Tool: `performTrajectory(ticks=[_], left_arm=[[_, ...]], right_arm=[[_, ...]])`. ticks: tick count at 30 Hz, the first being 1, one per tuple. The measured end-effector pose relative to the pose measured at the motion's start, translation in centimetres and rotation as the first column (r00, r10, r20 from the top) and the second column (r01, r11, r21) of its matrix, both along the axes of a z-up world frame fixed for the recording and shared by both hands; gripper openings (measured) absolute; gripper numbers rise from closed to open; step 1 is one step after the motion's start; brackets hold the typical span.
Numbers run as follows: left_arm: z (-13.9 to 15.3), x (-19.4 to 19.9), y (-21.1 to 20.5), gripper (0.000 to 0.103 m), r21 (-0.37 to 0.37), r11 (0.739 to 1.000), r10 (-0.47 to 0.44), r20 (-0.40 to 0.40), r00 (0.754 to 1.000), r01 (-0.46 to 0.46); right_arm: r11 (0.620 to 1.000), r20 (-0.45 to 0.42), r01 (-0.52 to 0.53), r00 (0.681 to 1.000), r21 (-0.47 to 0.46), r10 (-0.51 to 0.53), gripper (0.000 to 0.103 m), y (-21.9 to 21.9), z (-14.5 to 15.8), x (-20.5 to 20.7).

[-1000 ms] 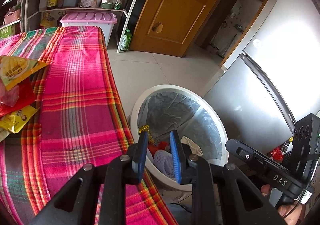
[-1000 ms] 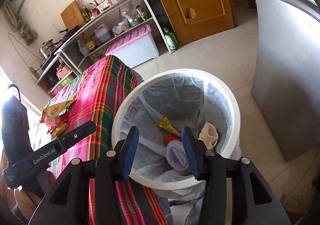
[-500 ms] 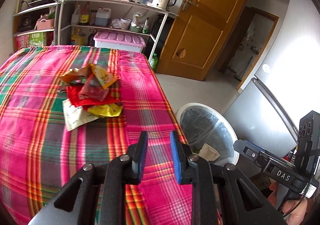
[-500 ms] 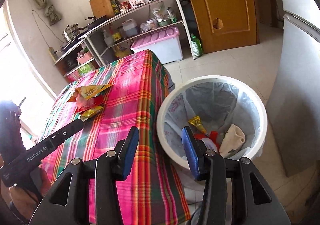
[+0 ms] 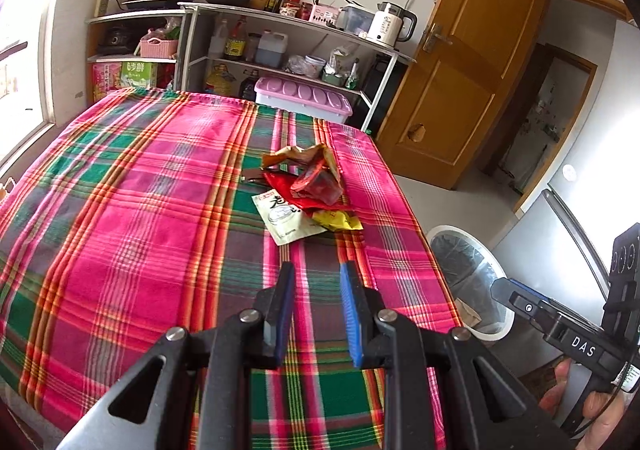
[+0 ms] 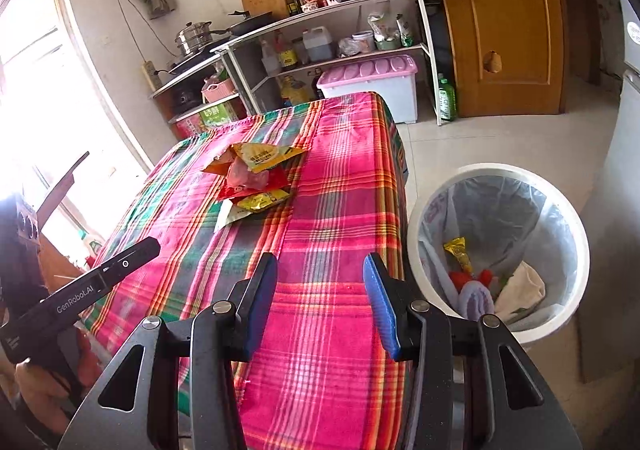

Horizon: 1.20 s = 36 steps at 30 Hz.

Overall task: Collect trash
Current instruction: 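Move both tools back toward the remaining wrappers on the table, then grasp the gold chip bag with right tool while left tool grasps red packet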

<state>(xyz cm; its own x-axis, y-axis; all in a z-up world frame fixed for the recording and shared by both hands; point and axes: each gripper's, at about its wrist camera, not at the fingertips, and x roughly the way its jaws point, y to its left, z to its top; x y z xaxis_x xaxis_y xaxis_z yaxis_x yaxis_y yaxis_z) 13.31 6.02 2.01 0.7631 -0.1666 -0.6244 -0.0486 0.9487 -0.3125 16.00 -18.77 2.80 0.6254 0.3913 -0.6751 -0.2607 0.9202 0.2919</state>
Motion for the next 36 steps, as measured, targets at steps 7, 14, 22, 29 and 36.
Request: performTrajectory(ticks=[7, 14, 22, 29, 36], left_arm=[[-0.1, -0.2, 1.6, 0.024, 0.022, 0.999, 0.045, -0.004, 0.999, -0.045], [-1.1, 0.8, 3.1, 0.024, 0.032, 0.997, 0.067, -0.024, 0.997, -0.066], [-1.5, 2.9, 4.9, 0.024, 0.034, 0.996, 0.086, -0.033, 0.996, -0.085], [-1.9, 4.5, 5.7, 0.024, 0.035, 0.995, 0.09, -0.036, 0.995, -0.089], [-2.9, 5.6, 6.8, 0.024, 0.022, 0.995, 0.097, -0.049, 0.994, -0.096]], right_arm=[[0.999, -0.002, -0.046, 0.999, -0.024, 0.046, 0.048, 2.2, 0.0, 1.0], [0.993, -0.016, -0.1, 0.995, -0.059, 0.099, 0.048, 5.0, -0.7, 3.4], [0.988, -0.019, -0.132, 0.991, -0.083, 0.131, 0.048, 7.9, -1.1, 7.0], [0.983, -0.019, -0.153, 0.988, -0.105, 0.152, 0.048, 9.9, -1.2, 9.9], [0.979, -0.025, -0.17, 0.985, -0.111, 0.169, 0.048, 12.0, -1.5, 12.9]])
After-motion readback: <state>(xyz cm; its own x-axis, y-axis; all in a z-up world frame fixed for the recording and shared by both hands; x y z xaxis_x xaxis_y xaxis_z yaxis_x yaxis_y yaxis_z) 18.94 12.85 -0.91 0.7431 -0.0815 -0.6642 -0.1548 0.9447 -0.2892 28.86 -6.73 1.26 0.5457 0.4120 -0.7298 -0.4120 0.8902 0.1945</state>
